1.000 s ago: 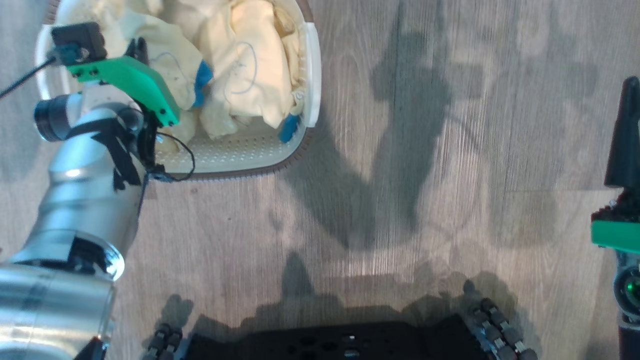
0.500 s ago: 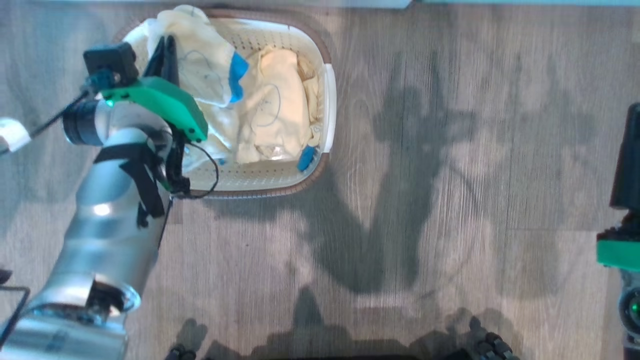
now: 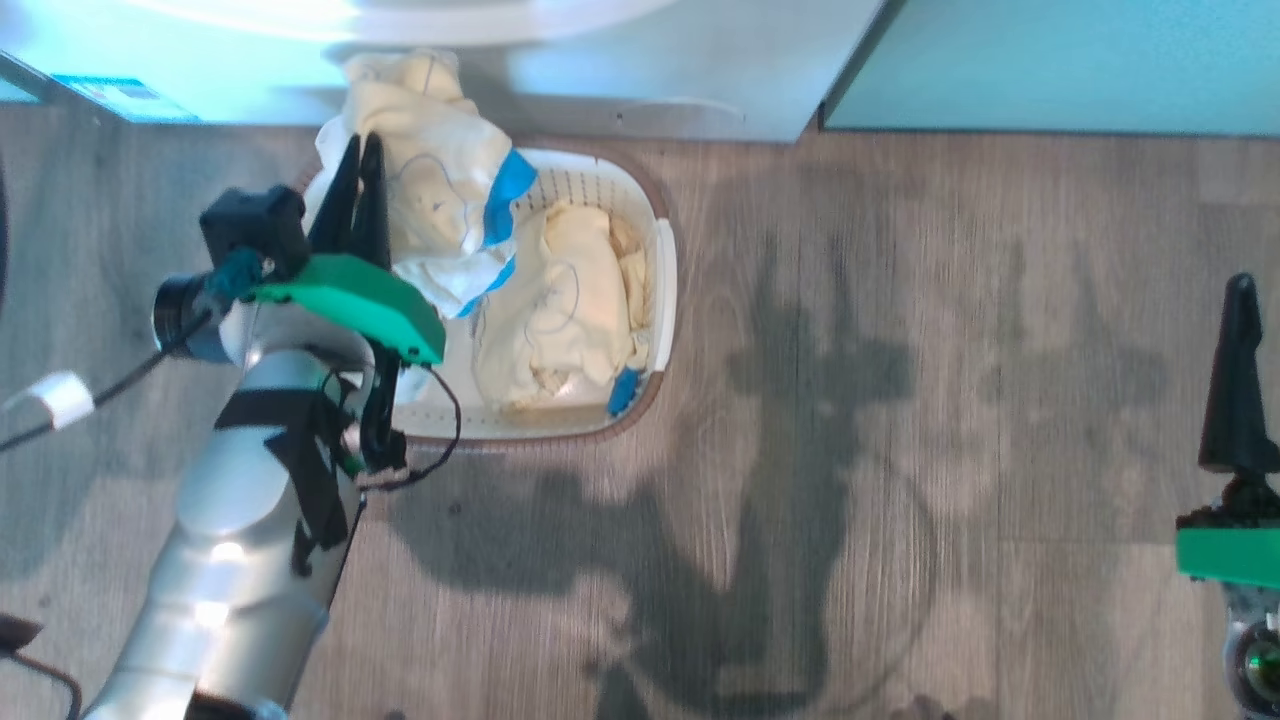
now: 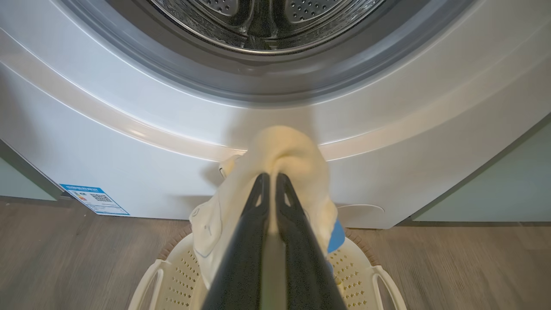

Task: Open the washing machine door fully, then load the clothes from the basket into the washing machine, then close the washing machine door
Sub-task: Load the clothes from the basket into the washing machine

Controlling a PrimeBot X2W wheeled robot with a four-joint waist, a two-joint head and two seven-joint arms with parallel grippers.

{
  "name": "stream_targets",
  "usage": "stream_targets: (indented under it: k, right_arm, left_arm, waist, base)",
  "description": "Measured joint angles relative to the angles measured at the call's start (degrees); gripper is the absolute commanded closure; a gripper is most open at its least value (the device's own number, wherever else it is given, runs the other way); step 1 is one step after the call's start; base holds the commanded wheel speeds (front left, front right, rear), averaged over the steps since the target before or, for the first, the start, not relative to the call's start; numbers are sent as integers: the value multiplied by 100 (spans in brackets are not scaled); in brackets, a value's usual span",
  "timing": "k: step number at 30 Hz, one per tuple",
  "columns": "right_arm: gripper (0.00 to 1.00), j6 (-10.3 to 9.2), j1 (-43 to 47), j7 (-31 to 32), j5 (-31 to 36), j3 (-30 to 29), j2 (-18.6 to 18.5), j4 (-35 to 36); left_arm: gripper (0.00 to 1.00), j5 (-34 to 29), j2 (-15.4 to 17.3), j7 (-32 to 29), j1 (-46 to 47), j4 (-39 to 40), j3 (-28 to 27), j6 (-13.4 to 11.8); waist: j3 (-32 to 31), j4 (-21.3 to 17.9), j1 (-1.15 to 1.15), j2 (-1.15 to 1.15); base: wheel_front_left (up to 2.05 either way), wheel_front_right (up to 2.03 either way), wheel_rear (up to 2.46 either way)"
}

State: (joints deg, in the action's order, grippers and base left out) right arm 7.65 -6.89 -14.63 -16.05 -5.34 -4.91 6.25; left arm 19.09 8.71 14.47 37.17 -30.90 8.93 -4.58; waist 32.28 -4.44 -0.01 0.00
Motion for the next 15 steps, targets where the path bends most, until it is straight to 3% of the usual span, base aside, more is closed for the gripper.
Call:
stream_targets:
  k: [15]
  right_arm:
    - [0,0,443,10,230,204,-32,-250]
  left_arm:
    - [100,-103,319,-403,-1645,1994,26,-463]
  waist:
    - [-1194,50,0,0]
  base:
    - [0,0,0]
